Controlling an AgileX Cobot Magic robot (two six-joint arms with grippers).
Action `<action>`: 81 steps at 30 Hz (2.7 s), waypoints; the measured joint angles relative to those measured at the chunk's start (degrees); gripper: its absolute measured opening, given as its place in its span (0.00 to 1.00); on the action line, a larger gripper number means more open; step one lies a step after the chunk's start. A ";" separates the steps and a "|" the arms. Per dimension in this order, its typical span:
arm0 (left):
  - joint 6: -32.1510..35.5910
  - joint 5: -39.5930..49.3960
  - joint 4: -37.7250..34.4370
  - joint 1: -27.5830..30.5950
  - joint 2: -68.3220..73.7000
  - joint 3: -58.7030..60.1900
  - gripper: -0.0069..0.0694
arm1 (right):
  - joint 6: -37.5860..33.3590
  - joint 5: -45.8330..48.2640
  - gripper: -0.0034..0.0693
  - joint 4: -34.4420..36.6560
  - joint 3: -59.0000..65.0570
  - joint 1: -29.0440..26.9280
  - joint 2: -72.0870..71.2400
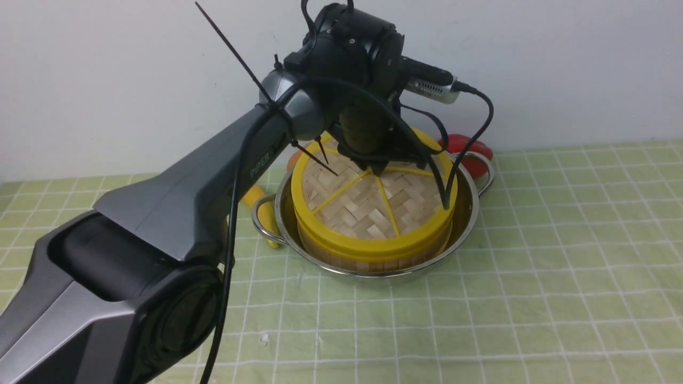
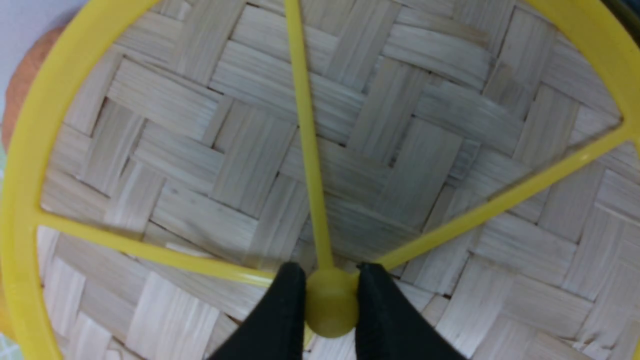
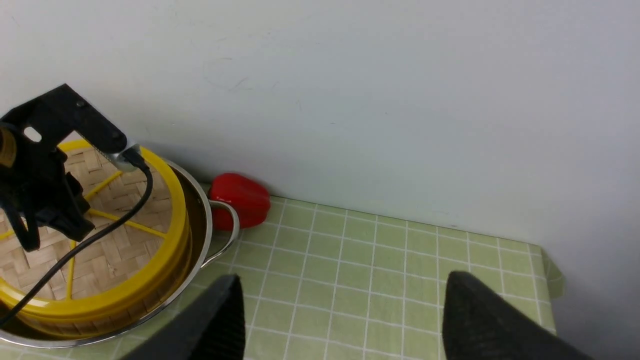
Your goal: Place the steamer in the pot on the green tablecloth, and put the lid on the steamer.
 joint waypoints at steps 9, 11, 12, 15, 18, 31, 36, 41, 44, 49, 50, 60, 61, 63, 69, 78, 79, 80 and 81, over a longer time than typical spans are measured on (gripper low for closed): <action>-0.11 -0.58 -0.05 0.36 1.10 0.00 0.24 | 0.00 0.00 0.69 0.00 0.00 0.00 0.00; -0.11 -0.58 -0.15 0.37 1.12 -0.07 0.24 | 0.00 0.00 0.69 0.00 0.00 0.00 0.00; -0.11 -0.58 -0.15 0.37 1.12 -0.11 0.24 | 0.00 0.00 0.68 0.13 0.00 0.00 0.00; -0.11 -0.58 -0.18 0.42 1.12 -0.18 0.24 | 0.00 0.00 0.68 0.18 0.00 0.00 0.00; -0.11 -0.53 -0.18 0.42 1.12 -0.18 0.25 | 0.00 0.00 0.68 0.31 0.00 0.00 0.00; 0.89 -0.68 3.79 0.67 -2.00 -0.29 0.87 | 0.00 0.00 0.68 0.42 0.00 0.00 0.00; 0.89 -0.68 3.84 0.67 -8.95 -0.29 0.97 | 0.45 -0.37 0.60 0.42 3.58 0.00 -3.06; 0.89 -0.68 4.09 0.67 -17.77 -0.29 0.75 | 1.47 -4.42 0.38 -0.22 16.79 0.00 -14.86; 0.89 -0.68 3.65 0.67 -21.55 -0.29 0.54 | 2.74 -8.09 0.27 -1.09 24.39 0.00 -21.14; 1.84 -0.68 -0.32 0.67 -33.16 1.69 0.09 | 4.79 -16.46 0.04 -2.35 41.63 0.00 -35.31; 2.23 -0.68 -0.82 0.67 -34.94 3.08 0.07 | 4.95 -16.72 0.03 -2.40 44.04 0.00 -36.79; 2.84 -1.43 -1.47 0.67 -56.28 33.48 0.06 | 5.13 -17.54 0.03 -2.47 54.12 0.00 -45.12; 2.64 -3.54 -1.74 0.67 -59.45 39.13 0.06 | 5.13 -17.76 0.03 -2.47 54.20 0.00 -45.12; 1.83 -8.61 -2.54 0.67 -64.68 48.39 0.06 | 5.13 -17.98 0.03 -2.47 54.20 0.00 -45.12; -0.15 -23.39 -6.08 0.67 -76.70 68.65 0.06 | 5.13 -18.05 0.04 0.34 54.27 0.00 -45.12; -0.46 -25.82 -14.98 0.67 -83.44 74.35 0.07 | 5.13 -18.10 0.06 8.36 54.31 0.00 -45.12; -0.46 -25.77 -15.65 0.67 -83.44 74.35 0.07 | 5.13 -18.10 0.06 9.43 54.31 0.00 -45.12; -0.46 -25.77 -15.65 0.67 -83.44 74.35 0.08 | 5.13 -18.10 0.06 9.74 54.31 0.00 -45.12; -0.46 -25.77 -15.94 0.67 -83.32 74.35 0.08 | 5.13 -18.10 0.06 10.61 54.31 0.00 -45.12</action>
